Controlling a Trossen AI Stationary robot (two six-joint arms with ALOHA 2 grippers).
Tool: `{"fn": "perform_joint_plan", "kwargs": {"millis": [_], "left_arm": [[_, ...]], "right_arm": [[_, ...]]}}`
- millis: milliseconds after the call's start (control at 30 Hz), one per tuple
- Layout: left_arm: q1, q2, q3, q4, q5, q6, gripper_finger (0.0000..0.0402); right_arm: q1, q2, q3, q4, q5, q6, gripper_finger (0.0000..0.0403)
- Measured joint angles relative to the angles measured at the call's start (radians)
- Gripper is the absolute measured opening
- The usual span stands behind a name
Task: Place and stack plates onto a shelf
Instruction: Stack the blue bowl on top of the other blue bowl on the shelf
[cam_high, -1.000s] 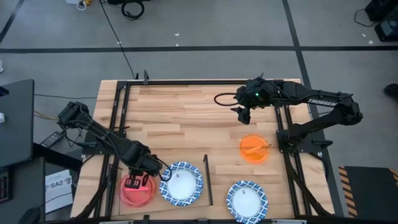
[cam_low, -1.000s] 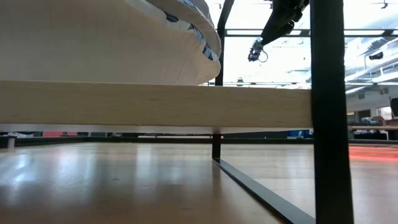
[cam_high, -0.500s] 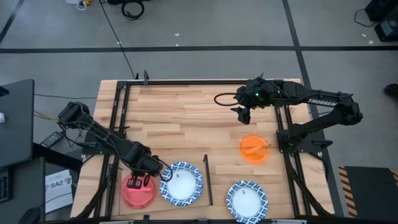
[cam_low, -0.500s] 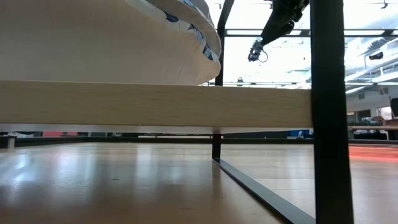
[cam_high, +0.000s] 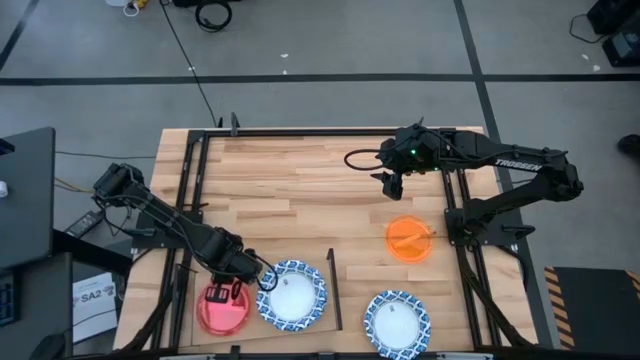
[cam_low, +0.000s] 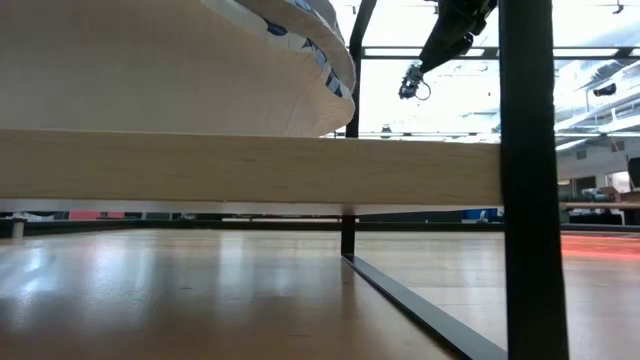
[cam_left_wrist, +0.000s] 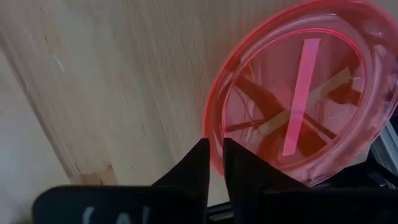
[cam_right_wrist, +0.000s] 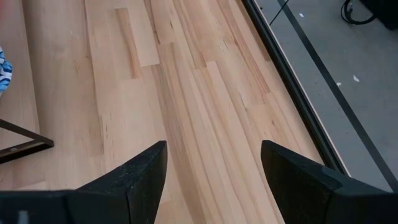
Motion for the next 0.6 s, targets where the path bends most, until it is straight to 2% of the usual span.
{"fn": "perform_joint_plan", "kwargs": {"millis": [333,600], "left_arm": [[0.000,0.000,0.000,0.000,-0.071,-0.002,0.0130],[0.000,0.000,0.000,-0.001,-0.072,-0.001,0.0180]], "right_arm": [[0.000,0.000,0.000,0.000,0.000,0.000,0.0265],[0.000,0.000,0.000,0.000,0.000,0.000,0.0265]]}}
